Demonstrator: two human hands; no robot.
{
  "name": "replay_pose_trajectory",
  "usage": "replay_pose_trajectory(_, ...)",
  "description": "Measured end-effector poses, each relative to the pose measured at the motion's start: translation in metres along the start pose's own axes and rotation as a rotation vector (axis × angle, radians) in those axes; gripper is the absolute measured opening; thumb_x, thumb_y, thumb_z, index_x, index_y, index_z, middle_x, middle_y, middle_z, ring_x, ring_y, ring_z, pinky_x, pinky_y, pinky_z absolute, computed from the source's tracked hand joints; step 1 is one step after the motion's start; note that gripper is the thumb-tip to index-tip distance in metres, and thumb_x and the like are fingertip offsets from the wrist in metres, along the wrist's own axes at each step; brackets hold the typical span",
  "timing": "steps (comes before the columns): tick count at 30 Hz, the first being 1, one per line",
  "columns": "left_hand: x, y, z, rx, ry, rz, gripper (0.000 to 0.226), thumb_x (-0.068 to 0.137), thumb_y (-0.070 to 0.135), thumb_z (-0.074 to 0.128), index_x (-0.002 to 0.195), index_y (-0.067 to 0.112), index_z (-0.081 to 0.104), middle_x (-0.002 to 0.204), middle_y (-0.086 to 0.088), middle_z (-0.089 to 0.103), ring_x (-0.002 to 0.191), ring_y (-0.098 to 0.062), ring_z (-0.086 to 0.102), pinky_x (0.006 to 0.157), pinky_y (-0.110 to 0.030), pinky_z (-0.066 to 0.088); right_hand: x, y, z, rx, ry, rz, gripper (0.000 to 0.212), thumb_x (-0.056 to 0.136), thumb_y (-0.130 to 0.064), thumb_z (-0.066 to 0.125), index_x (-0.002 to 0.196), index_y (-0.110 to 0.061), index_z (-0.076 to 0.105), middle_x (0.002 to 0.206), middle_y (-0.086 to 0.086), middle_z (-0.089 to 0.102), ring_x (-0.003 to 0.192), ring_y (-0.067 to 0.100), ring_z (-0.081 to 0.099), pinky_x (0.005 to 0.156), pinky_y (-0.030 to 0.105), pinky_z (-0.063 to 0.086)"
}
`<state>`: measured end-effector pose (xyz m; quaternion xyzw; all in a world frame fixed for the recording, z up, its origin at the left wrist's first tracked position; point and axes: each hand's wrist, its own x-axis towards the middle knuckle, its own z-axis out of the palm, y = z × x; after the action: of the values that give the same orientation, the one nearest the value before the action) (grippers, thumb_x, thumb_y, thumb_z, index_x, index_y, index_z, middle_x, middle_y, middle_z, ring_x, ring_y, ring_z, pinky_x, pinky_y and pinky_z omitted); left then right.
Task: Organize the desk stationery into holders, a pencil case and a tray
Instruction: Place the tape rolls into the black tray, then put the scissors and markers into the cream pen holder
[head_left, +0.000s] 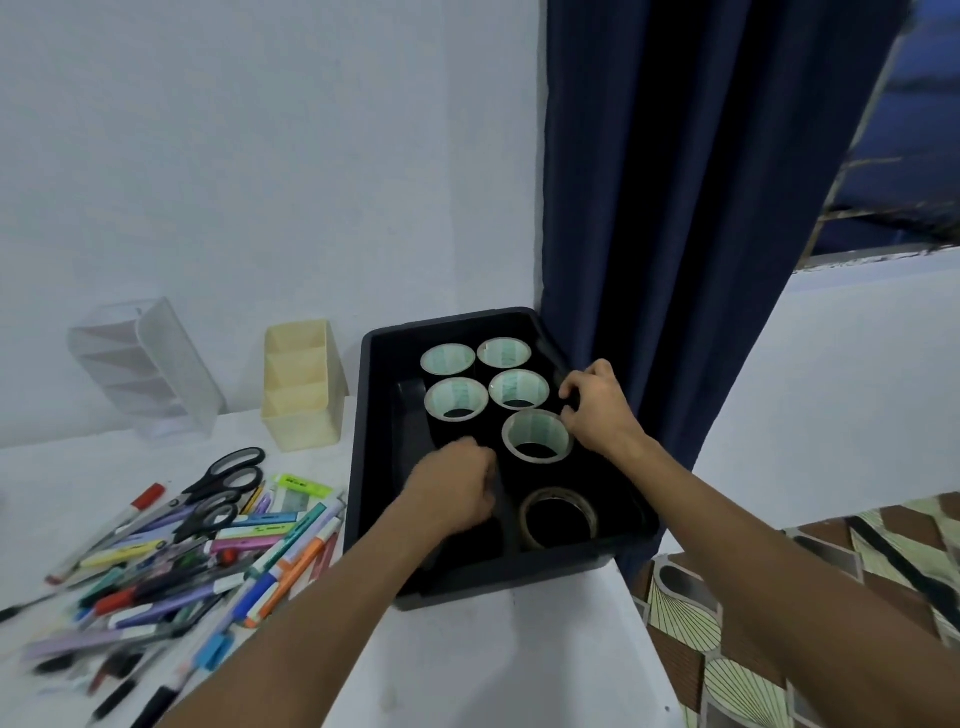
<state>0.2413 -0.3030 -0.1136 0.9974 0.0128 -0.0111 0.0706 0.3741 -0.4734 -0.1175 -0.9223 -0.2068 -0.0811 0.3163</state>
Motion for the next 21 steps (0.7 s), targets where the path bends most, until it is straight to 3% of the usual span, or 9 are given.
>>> replay_pose_trajectory(3, -0.012, -0.029, -0.012, 0.156, 0.317, -0.235, 0.035, 0.081, 0.023, 0.056, 0.114, 0.012, 0.054, 0.115, -0.011, 0.050, 0.104, -0.029, 0.050, 0.081, -0.037, 0.045, -0.001, -0.002, -0.001, 0.081, 0.014, 0.030, 0.020, 0.083, 0.002, 0.059, 0.101, -0.006, 0.063, 0.109, 0.003, 0.039, 0.080, 0.010, 0.046, 0.072, 0.012, 0.038)
replay_pose_trajectory(8, -0.023, -0.077, -0.019, -0.045, 0.313, -0.544, 0.048, 0.083, 0.014, 0.054, 0.128, 0.007, 0.038, 0.116, -0.021, 0.044, 0.103, -0.040, 0.049, 0.080, -0.049, 0.046, 0.002, -0.013, 0.007, 0.104, 0.023, 0.016, 0.032, 0.079, 0.005, 0.061, 0.110, -0.005, 0.064, 0.112, 0.003, 0.041, 0.093, 0.011, 0.045, 0.082, 0.012, 0.034)
replay_pose_trajectory(11, -0.024, -0.090, -0.018, -0.256, 0.289, -0.503, 0.048, 0.084, 0.000, 0.045, 0.131, 0.000, 0.035, 0.108, -0.029, 0.056, 0.097, -0.043, 0.056, 0.078, -0.045, 0.045, 0.003, -0.019, 0.011, 0.091, 0.029, 0.008, 0.035, 0.078, 0.006, 0.061, 0.111, -0.004, 0.065, 0.117, 0.009, 0.045, 0.097, 0.012, 0.046, 0.084, 0.013, 0.034)
replay_pose_trajectory(15, -0.023, -0.093, -0.021, -0.311, 0.325, -0.462, 0.046, 0.083, -0.003, 0.043, 0.129, -0.002, 0.036, 0.101, -0.030, 0.060, 0.095, -0.043, 0.058, 0.076, -0.042, 0.044, 0.003, -0.020, 0.011, 0.016, 0.042, -0.021, 0.035, 0.078, 0.005, 0.061, 0.111, -0.003, 0.065, 0.119, 0.011, 0.047, 0.107, 0.021, 0.047, 0.088, 0.016, 0.034)
replay_pose_trajectory(19, -0.025, -0.096, -0.023, -0.351, 0.266, -0.477, 0.046, 0.085, 0.004, 0.047, 0.129, 0.001, 0.036, 0.109, -0.027, 0.060, 0.102, -0.042, 0.057, 0.080, -0.039, 0.044, 0.000, -0.034, 0.015, -0.197, 0.116, -0.191, 0.023, 0.078, 0.001, 0.060, 0.100, -0.002, 0.068, 0.109, 0.014, 0.054, 0.099, 0.031, 0.047, 0.088, 0.042, 0.048)
replay_pose_trajectory(21, -0.026, -0.099, -0.029, -0.387, 0.243, -0.463, 0.039, 0.087, 0.012, 0.049, 0.125, 0.005, 0.042, 0.112, -0.022, 0.062, 0.103, -0.038, 0.058, 0.079, -0.034, 0.043, 0.000, -0.050, 0.017, -0.203, 0.108, -0.263, 0.021, 0.079, -0.002, 0.061, 0.098, -0.002, 0.069, 0.106, 0.014, 0.057, 0.096, 0.032, 0.049, 0.084, 0.046, 0.048)
